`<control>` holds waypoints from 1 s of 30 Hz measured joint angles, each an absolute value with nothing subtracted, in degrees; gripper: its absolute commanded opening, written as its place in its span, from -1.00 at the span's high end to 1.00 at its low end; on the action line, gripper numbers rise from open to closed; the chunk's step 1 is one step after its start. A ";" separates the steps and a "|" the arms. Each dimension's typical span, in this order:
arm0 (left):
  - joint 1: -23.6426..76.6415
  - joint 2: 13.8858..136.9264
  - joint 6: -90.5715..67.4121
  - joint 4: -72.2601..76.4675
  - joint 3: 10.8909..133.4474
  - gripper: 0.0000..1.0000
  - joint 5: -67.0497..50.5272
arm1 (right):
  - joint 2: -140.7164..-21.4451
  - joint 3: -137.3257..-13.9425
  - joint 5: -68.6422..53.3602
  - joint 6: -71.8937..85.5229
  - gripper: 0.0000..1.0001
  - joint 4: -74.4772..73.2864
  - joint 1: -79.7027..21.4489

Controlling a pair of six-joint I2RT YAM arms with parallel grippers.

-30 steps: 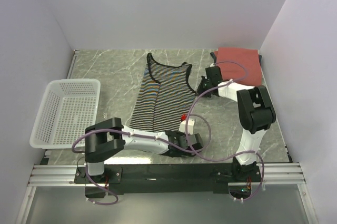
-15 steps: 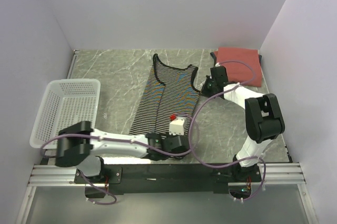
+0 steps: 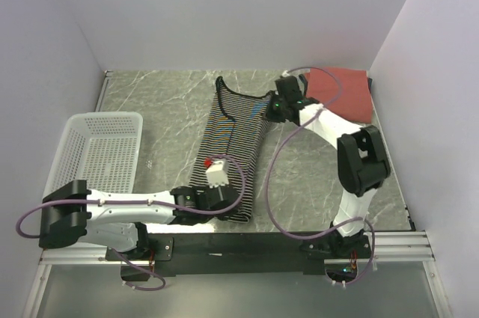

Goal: Fold and stack the tank tops

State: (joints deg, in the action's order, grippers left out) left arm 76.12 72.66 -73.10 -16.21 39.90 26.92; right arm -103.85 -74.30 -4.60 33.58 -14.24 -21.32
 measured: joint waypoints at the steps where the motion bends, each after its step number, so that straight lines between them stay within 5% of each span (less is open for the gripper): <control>1: 75.57 71.75 -74.13 -16.60 38.72 0.99 26.98 | -105.43 -76.55 -4.47 33.63 1.00 -14.72 -22.33; 13: 72.73 65.30 -83.40 -22.24 29.19 0.99 27.49 | -123.17 -93.10 -3.31 33.61 1.00 -20.86 -30.61; 30: 71.99 59.48 -86.15 -27.57 26.55 0.99 28.08 | -125.10 -98.06 -0.97 33.54 1.00 -22.59 -33.61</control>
State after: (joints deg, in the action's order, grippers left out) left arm 71.99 59.48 -86.15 -27.57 26.55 28.08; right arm -125.10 -98.06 -0.97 33.54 -22.59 -33.61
